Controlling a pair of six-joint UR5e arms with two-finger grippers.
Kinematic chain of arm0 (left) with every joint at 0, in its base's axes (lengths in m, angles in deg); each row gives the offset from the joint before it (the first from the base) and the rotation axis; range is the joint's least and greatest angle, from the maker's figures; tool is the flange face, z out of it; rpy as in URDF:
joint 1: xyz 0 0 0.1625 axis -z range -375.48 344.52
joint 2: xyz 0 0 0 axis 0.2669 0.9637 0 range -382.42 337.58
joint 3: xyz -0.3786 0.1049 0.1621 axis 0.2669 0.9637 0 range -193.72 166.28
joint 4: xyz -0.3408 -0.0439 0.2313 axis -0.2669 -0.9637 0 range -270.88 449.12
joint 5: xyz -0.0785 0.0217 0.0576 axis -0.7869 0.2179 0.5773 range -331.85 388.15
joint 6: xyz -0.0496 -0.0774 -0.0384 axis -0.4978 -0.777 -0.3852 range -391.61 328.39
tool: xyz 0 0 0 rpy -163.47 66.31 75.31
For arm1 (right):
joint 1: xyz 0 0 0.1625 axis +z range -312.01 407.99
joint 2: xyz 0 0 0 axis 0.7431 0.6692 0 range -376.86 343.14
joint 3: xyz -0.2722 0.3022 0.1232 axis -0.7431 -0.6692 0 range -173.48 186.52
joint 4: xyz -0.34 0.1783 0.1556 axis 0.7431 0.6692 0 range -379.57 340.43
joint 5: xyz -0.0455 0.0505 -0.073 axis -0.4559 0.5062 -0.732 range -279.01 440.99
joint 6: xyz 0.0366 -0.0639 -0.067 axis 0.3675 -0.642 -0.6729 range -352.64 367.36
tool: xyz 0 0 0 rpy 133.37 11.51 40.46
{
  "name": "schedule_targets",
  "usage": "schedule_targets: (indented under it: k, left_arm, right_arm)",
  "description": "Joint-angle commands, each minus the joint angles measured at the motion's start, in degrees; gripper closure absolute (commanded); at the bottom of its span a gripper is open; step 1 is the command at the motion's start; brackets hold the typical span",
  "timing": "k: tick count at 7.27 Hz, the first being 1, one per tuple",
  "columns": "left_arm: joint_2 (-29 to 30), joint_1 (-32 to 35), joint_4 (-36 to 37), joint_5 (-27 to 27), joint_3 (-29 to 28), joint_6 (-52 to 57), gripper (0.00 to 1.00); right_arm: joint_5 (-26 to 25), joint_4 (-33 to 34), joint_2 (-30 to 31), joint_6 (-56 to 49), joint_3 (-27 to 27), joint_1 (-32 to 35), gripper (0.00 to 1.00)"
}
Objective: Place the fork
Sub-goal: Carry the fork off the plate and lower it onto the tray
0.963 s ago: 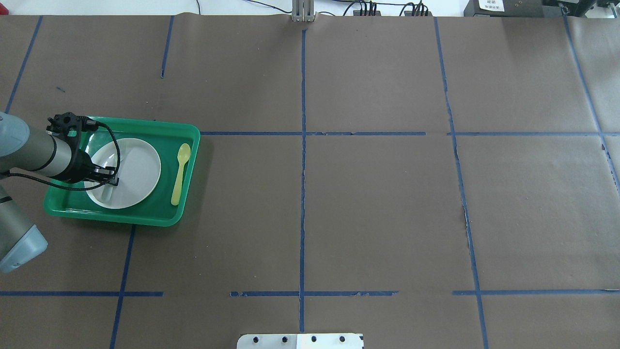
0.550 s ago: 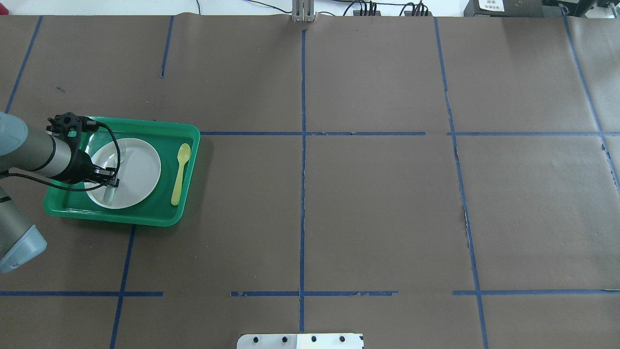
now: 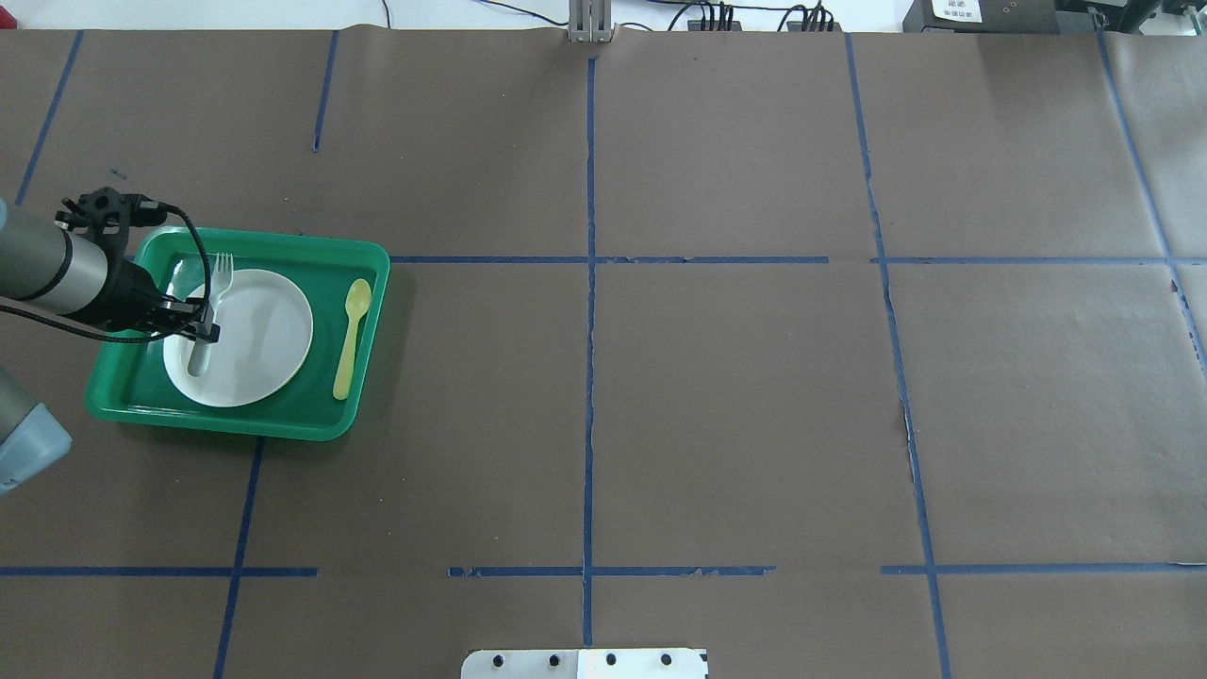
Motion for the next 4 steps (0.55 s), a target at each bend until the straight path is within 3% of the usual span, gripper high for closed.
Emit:
schedule_targets:
  k: [1,4]
  left_arm:
    - [-0.70,4.07,-0.06,-0.75,-0.42,0.46,1.00]
    - [-4.56,4.26,-0.85,-0.13,-0.78,4.67,1.00]
  right_arm:
    - [0.00,0.00,0.00,0.00,0.00,0.00,0.00]
    - [0.00,0.00,0.00,0.00,0.00,0.00,0.00]
